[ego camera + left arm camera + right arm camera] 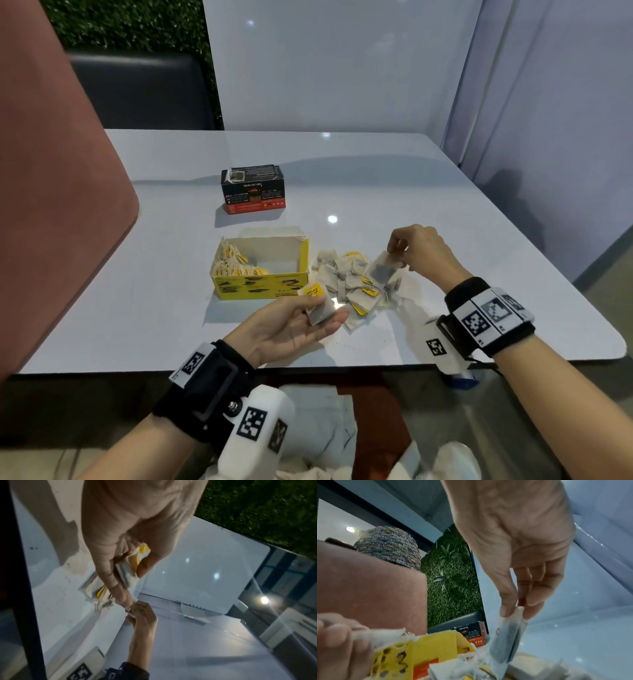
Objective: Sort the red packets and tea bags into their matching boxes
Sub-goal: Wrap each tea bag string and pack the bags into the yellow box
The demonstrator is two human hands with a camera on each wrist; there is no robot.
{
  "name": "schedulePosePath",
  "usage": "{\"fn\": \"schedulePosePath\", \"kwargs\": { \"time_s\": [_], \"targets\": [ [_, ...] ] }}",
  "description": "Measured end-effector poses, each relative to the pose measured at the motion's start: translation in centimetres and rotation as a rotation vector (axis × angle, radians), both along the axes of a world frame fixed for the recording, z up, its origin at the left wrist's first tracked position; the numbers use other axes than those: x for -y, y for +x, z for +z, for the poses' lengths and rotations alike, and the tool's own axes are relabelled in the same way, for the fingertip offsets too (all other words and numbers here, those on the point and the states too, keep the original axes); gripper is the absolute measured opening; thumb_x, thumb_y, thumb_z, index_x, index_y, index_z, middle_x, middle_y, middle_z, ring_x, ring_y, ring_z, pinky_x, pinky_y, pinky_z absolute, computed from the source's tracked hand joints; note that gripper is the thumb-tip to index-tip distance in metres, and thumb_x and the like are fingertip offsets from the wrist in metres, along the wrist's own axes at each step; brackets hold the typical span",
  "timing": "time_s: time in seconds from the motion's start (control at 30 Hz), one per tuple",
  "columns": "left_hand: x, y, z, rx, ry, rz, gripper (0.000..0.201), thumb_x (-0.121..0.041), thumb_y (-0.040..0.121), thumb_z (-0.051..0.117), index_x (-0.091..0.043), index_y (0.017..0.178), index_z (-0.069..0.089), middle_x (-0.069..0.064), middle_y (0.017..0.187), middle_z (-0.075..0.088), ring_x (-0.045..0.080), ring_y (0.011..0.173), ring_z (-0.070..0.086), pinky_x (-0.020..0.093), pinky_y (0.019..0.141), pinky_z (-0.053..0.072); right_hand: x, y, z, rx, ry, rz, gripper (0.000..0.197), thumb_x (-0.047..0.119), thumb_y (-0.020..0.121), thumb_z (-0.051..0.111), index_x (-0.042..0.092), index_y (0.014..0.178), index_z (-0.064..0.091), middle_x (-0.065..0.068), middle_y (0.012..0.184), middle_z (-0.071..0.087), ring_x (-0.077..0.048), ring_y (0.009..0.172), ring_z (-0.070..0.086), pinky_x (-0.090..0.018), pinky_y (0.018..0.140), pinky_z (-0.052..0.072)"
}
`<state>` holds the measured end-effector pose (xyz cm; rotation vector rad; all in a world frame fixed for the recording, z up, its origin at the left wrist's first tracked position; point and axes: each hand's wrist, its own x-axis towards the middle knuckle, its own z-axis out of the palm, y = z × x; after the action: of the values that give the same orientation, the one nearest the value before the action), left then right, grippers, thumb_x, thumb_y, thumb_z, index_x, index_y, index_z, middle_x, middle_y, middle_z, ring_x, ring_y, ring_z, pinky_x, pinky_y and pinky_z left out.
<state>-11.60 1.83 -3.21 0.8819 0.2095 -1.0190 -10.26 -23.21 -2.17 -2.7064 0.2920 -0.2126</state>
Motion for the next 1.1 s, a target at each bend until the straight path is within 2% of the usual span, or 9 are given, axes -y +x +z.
{"fn": "schedulePosePath", "kwargs": {
  "time_s": [0.2, 0.33, 0.4, 0.5, 0.6, 0.7, 0.87, 1.0, 1.1],
  "targets": [
    [-0.2, -0.3, -0.1, -0.098, -0.118, 0.024, 0.032, 0.009, 0.087, 0.044, 0.017, 0.118, 0.047, 0.032, 0.122, 0.057, 0.034, 0.106, 0.063, 0.037, 0.087, 0.051, -0.2, -0.7, 1.1, 0.084, 0.269, 0.066, 0.016, -0.008, 0.080, 0.061, 0.006, 0.072, 0.064, -0.002, 0.066, 0.063, -0.015, 0.056, 0.057, -0.008, 0.045, 0.042],
    [-0.3, -1.0, 0.4, -0.131, -0.131, -0.030, 0.036, 0.008, 0.078, 0.051, 0.017, 0.112, 0.054, 0.030, 0.125, 0.056, 0.033, 0.116, 0.055, 0.037, 0.093, 0.048, 0.1, 0.0, -0.4, -0.176, 0.120, 0.011, 0.016, 0.023, 0.081, 0.070, 0.014, 0.092, 0.061, -0.006, 0.090, 0.062, -0.022, 0.082, 0.058, -0.026, 0.064, 0.046],
    [-0.3, -1.3, 0.6, -0.125, -0.116, -0.045, 0.038, 0.009, 0.076, 0.052, 0.019, 0.113, 0.052, 0.031, 0.124, 0.056, 0.032, 0.113, 0.057, 0.033, 0.082, 0.055, 0.3, 0.3, -1.6, -0.315, -0.011, -0.022, 0.028, 0.029, 0.083, 0.066, 0.014, 0.105, 0.058, -0.008, 0.106, 0.062, -0.025, 0.096, 0.057, -0.031, 0.075, 0.044],
    [-0.4, -1.5, 0.4, -0.122, -0.093, -0.038, 0.043, 0.010, 0.076, 0.052, 0.019, 0.118, 0.047, 0.032, 0.119, 0.059, 0.030, 0.105, 0.062, 0.031, 0.073, 0.058, 0.2, 0.1, -2.0, -0.345, -0.059, -0.070, 0.034, 0.028, 0.081, 0.068, 0.014, 0.109, 0.054, -0.007, 0.107, 0.060, -0.027, 0.102, 0.056, -0.030, 0.074, 0.039],
    [-0.4, -1.6, 0.0, -0.071, -0.035, -0.046, 0.044, 0.009, 0.075, 0.055, 0.017, 0.118, 0.048, 0.031, 0.115, 0.061, 0.030, 0.105, 0.063, 0.028, 0.082, 0.054, 0.3, -0.1, -1.8, -0.292, -0.051, -0.107, 0.033, 0.017, 0.078, 0.069, 0.017, 0.107, 0.052, -0.005, 0.105, 0.059, -0.027, 0.097, 0.058, -0.030, 0.072, 0.040],
    [-0.4, -1.8, -0.4, -0.046, -0.008, -0.050, 0.051, 0.008, 0.072, 0.058, 0.020, 0.119, 0.045, 0.031, 0.115, 0.061, 0.029, 0.106, 0.063, 0.025, 0.072, 0.059, 0.1, -0.8, -1.2, -0.259, -0.029, -0.089, 0.028, 0.011, 0.077, 0.066, 0.020, 0.102, 0.057, -0.005, 0.103, 0.062, -0.026, 0.093, 0.060, -0.030, 0.071, 0.042],
    [-0.1, -1.7, -0.5, -0.079, -0.042, -0.070, 0.043, 0.011, 0.073, 0.054, 0.020, 0.116, 0.052, 0.032, 0.116, 0.060, 0.031, 0.096, 0.068, 0.030, 0.081, 0.055, -2.3, -3.0, 2.9, 0.027, -0.010, 0.038, 0.010, 0.012, 0.080, 0.060, 0.014, 0.086, 0.067, 0.005, 0.076, 0.054, -0.021, 0.083, 0.054, -0.032, 0.069, 0.043],
    [0.4, -1.9, -0.6, -0.072, -0.081, -0.093, 0.039, 0.012, 0.076, 0.049, 0.021, 0.114, 0.053, 0.033, 0.121, 0.057, 0.036, 0.109, 0.061, 0.037, 0.088, 0.050, -6.6, -5.4, 3.9, 0.174, 0.021, 0.166, 0.003, 0.021, 0.084, 0.057, 0.022, 0.087, 0.059, 0.003, 0.087, 0.064, -0.021, 0.088, 0.062, -0.038, 0.074, 0.051],
    [0.8, -2.2, -0.4, 0.008, -0.078, -0.104, 0.031, 0.014, 0.082, 0.044, 0.019, 0.111, 0.053, 0.029, 0.113, 0.062, 0.034, 0.103, 0.065, 0.036, 0.086, 0.054, -10.0, -7.6, 1.5, 0.231, -0.289, 0.326, 0.012, 0.023, 0.077, 0.047, 0.019, 0.083, 0.056, 0.005, 0.079, 0.060, -0.016, 0.077, 0.058, -0.021, 0.050, 0.040]
  ]
}}
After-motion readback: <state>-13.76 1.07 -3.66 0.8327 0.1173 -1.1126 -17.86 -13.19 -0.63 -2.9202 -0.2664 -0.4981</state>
